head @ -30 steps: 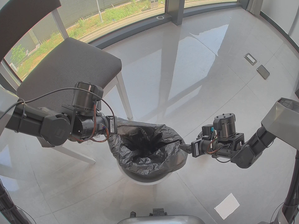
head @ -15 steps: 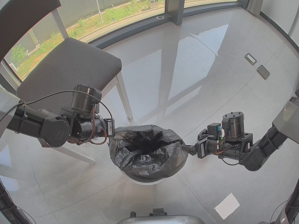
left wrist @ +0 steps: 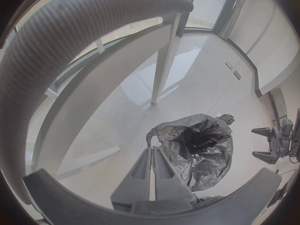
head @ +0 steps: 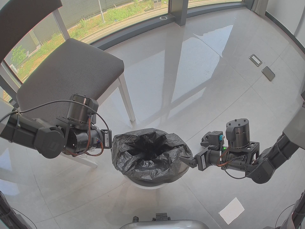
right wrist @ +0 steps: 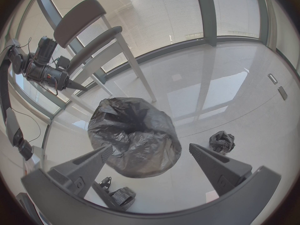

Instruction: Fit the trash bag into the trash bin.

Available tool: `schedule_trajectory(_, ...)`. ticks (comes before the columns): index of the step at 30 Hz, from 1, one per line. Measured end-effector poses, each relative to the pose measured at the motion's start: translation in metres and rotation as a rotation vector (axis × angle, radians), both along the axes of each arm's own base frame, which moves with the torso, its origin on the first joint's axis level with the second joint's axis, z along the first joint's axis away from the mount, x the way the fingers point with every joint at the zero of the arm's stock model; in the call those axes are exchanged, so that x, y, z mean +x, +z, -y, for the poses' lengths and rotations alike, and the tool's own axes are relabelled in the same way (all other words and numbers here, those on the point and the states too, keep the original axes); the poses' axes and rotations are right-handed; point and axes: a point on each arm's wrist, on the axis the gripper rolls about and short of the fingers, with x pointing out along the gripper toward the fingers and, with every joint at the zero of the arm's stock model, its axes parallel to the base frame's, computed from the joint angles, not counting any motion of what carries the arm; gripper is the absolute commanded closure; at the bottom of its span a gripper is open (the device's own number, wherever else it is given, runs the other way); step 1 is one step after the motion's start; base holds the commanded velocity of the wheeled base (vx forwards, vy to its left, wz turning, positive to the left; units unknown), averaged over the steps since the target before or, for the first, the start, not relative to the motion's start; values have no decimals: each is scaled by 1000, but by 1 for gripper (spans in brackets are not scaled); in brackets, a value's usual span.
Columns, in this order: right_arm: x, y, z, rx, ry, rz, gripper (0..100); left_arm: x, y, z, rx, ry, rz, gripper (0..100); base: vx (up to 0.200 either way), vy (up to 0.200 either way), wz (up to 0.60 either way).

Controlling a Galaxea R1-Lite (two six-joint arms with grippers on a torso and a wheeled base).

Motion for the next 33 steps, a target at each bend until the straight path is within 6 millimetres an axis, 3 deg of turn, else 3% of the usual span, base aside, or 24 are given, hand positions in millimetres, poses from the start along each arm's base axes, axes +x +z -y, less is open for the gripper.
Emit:
schedule_trajectory(1,-3,-1,-1,-4,9,-4,0,-3,1,0,0,-4,1,100,0,0,0)
schedule_trajectory(2,-6,-2,-3,-10,21,-8,0,-6,2,0,1,-8,1,0,0,0,0)
schedule_trajectory(13,-24,-5,-20,-68,125,12,0,-27,18,-3,-17,-27,41,0,0,0,0)
schedule_trajectory(21,-20,-10,-33,-187,256,112,0,-38,28,-6,-27,-39,77,0,0,0,0)
schedule_trajectory(27,-8,-8,-63,-186,340,193,0,-42,35,-8,-39,-41,105,0,0,0,0)
schedule_trajectory(33,-13,-19,-93,-194,441,211,0,-45,39,-8,-45,-54,117,0,0,0,0)
